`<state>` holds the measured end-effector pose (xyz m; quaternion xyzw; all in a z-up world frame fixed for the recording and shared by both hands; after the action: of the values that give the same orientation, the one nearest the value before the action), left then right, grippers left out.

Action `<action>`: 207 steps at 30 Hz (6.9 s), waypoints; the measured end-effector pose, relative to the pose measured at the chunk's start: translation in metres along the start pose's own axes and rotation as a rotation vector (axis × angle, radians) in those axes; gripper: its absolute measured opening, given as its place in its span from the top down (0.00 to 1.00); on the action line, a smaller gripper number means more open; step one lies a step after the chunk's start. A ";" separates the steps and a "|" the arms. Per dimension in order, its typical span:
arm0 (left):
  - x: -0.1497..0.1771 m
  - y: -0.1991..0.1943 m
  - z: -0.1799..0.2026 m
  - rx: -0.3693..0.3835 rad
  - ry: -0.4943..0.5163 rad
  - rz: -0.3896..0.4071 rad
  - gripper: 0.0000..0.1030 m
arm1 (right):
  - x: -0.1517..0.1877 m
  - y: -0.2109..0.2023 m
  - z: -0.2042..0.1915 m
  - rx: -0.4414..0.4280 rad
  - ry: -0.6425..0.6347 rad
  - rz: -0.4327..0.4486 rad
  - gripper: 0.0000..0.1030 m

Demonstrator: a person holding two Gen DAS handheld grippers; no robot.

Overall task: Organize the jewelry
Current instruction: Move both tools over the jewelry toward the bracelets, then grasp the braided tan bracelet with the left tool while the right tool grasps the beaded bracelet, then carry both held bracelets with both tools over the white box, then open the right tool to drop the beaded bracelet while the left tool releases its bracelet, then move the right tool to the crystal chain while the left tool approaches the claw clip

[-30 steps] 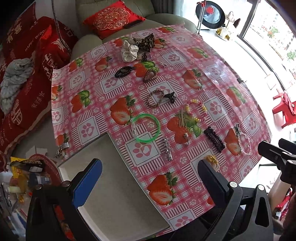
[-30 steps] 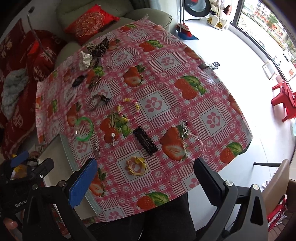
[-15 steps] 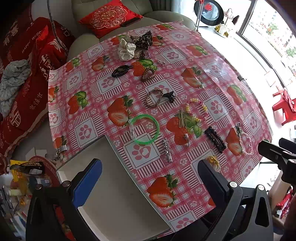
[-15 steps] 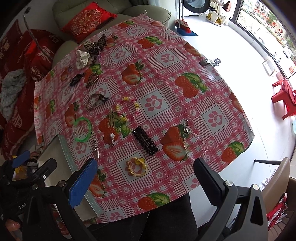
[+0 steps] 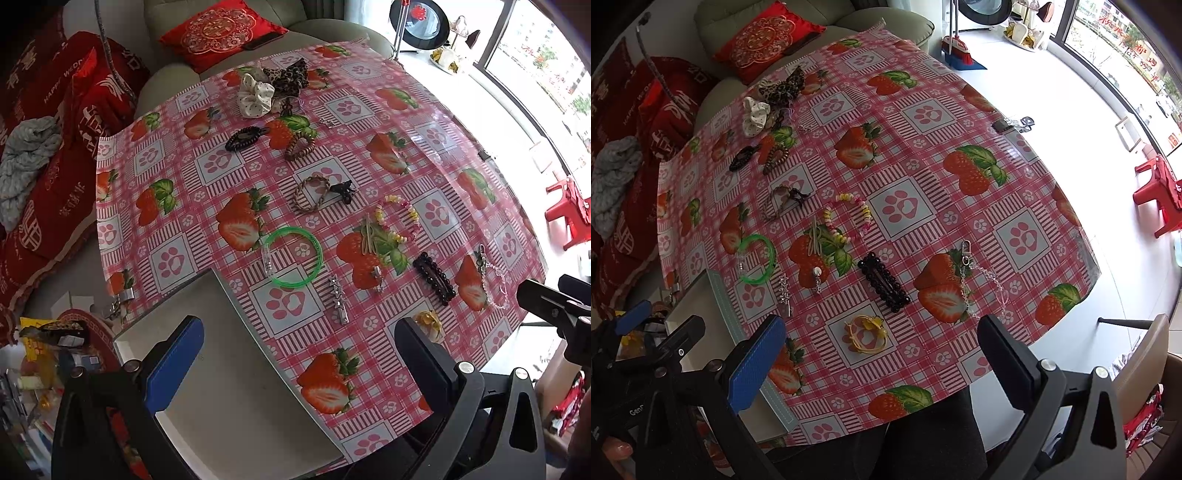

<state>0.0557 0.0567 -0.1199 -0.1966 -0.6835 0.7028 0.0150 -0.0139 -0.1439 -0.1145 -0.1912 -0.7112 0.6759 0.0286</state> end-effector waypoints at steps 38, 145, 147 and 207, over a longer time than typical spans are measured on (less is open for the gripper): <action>-0.064 0.076 -0.036 -0.044 -0.062 -0.022 0.06 | -0.026 0.055 0.003 0.033 -0.039 -0.078 0.00; 0.087 0.101 -0.210 -0.072 -0.476 -0.042 0.89 | 0.016 0.140 -0.302 -0.246 -0.596 -0.183 0.91; 0.087 0.105 -0.210 -0.087 -0.466 -0.043 0.89 | 0.017 0.148 -0.304 -0.235 -0.596 -0.196 0.91; 0.056 0.076 -0.181 -0.191 -0.381 -0.084 0.00 | -0.014 0.089 -0.178 -0.241 -0.345 -0.111 0.17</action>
<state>0.0766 0.2404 -0.2053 -0.0321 -0.7452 0.6579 -0.1038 0.0731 0.0223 -0.1828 -0.0354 -0.7907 0.6060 -0.0794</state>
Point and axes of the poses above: each gripper's, at about its wrist camera, not at the fingertips, and y roughly the way its jaws point, z to its right, x to its underside, the point moved 8 cm from there along y, roughly the way its jaws point, and after that the axes turned 6 degrees about -y, right-handed, at the moved point
